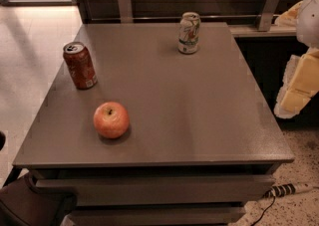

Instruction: Move 7up can near apple

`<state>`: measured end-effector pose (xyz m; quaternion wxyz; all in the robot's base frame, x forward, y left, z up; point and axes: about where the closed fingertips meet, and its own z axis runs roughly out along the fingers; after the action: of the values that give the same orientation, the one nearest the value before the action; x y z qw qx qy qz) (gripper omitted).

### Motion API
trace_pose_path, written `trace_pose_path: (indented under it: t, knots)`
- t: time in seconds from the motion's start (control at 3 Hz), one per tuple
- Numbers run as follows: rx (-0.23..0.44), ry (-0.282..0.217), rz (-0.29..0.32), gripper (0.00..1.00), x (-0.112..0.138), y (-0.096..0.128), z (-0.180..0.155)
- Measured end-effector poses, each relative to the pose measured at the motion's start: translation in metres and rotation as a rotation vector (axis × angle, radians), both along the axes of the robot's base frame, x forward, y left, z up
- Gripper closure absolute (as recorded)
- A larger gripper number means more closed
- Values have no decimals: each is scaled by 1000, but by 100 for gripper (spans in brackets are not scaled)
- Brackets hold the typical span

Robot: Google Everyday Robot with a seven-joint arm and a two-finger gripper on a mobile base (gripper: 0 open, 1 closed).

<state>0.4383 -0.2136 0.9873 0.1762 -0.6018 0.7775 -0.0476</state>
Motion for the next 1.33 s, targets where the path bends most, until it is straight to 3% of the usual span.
trace_pose_path:
  t: [0.33,0.67,1.0,1.33]
  knots:
    - [0,0,0,0,0,0,0]
    - [22,-43,-21,0,8,-8,4]
    - [93,-117,-85,0,17,-32,0]
    - [206,-244,-157,0,38,-59,2]
